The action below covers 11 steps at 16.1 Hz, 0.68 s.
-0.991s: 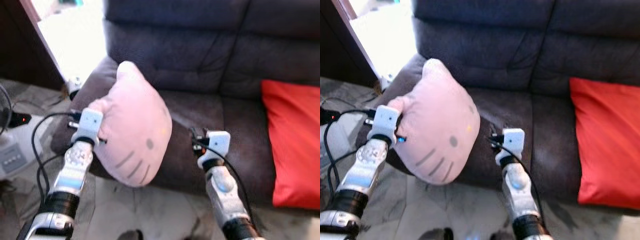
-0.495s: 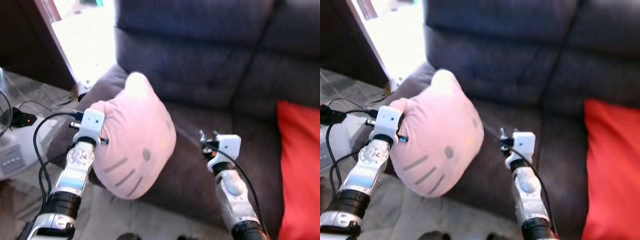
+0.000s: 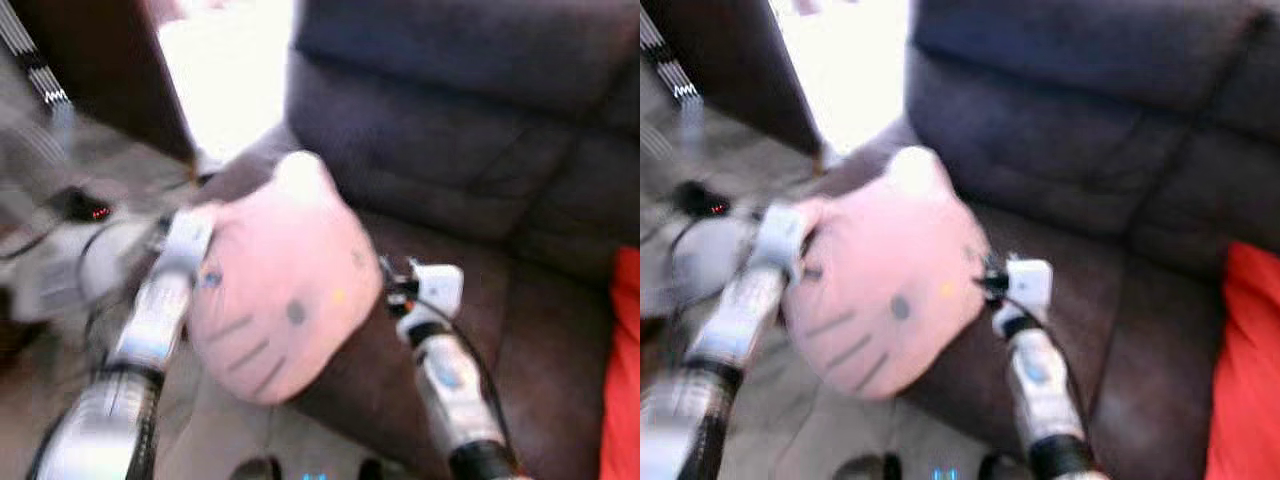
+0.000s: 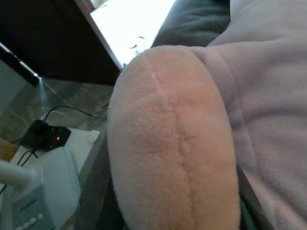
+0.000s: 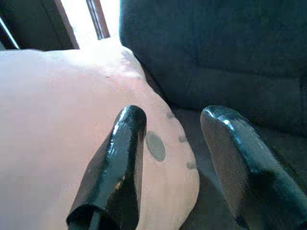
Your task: Move the pillow to the sofa from floor
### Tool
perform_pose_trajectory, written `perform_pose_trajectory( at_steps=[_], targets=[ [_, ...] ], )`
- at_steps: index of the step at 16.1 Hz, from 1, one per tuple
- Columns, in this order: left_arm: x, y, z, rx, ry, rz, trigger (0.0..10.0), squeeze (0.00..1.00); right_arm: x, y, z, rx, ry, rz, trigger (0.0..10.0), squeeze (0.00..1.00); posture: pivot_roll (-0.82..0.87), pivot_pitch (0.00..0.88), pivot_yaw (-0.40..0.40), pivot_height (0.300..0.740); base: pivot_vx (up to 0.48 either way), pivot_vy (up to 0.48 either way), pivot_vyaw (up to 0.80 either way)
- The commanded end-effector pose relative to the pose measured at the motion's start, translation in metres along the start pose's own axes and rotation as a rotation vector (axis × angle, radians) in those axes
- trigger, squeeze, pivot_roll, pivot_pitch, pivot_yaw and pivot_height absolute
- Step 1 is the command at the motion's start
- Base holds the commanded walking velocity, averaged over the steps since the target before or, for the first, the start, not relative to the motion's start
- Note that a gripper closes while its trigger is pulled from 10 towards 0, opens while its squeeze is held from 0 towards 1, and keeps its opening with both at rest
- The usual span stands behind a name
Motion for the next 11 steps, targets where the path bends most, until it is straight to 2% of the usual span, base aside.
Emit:
perform_pose_trajectory(
  at_steps=[1, 3, 5, 6, 7, 8, 9, 10, 11],
  targets=[
    [-0.003, 0.031, -0.011, 0.067, -0.015, -0.012, 10.0, 0.0, 0.001, -0.008, 0.004, -0.027, -0.007, -0.009, 10.0, 0.0, 0.15, 0.192, 0.016, 0.74, 0.0, 0.0, 0.0],
    [-0.004, 0.085, -0.03, 0.102, -0.048, -0.088, 10.0, 0.0, 0.003, -0.009, 0.006, -0.03, -0.019, -0.011, 10.0, 0.0, 0.14, 0.19, 0.037, 0.74, 0.0, 0.0, 0.0],
    [0.001, 0.122, -0.036, 0.12, -0.08, -0.065, 10.0, 0.0, 0.01, -0.011, 0.013, -0.026, -0.051, -0.006, 10.0, 0.0, 0.1, 0.185, 0.07, 0.74, 0.0, 0.0, 0.0],
    [0.011, 0.122, -0.038, 0.091, -0.106, -0.146, 10.0, 0.0, 0.013, -0.011, 0.019, -0.023, -0.06, 0.0, 10.0, 0.0, 0.07, 0.186, 0.091, 0.74, 0.0, 0.0, 0.0],
    [0.024, 0.117, -0.039, 0.06, -0.153, -0.183, 10.0, 0.0, 0.016, -0.016, 0.03, -0.031, -0.079, 0.007, 10.0, 0.0, 0.03, 0.193, 0.103, 0.74, 0.0, 0.0, 0.0],
    [0.027, 0.119, -0.04, 0.063, -0.123, -0.217, 10.0, 0.0, 0.021, -0.022, 0.045, -0.048, -0.108, 0.011, 10.0, 0.0, -0.02, 0.191, 0.121, 0.74, 0.0, 0.0, 0.0],
    [0.024, 0.146, -0.04, 0.143, -0.034, -0.273, 10.0, 0.0, 0.029, -0.023, 0.064, -0.057, -0.139, 0.024, 10.0, 0.0, -0.09, 0.201, 0.124, 0.74, 0.0, 0.0, 0.0],
    [0.017, 0.174, -0.038, 0.231, 0.023, -0.22, 10.0, 0.0, 0.034, -0.021, 0.069, -0.057, -0.154, 0.036, 10.0, 0.0, -0.11, 0.207, 0.117, 0.74, 0.0, 0.0, 0.0],
    [0.001, 0.195, -0.035, 0.286, 0.085, -0.067, 10.0, 0.0, 0.039, -0.015, 0.07, -0.047, -0.167, 0.043, 10.0, 0.0, -0.11, 0.231, 0.105, 0.74, 0.0, 0.0, 0.0]
  ],
)
Point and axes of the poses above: a point about 5 cm out from each wrist's last joint towards the gripper, its own z axis pointing back from the gripper into the wrist, its own y axis along the axis of the wrist's last joint, x = y × z, the point moved 5 cm from there along -z, pointing out of the wrist towards the gripper, and after that the axes turned 7 degrees about z, right-handed, at the moved point
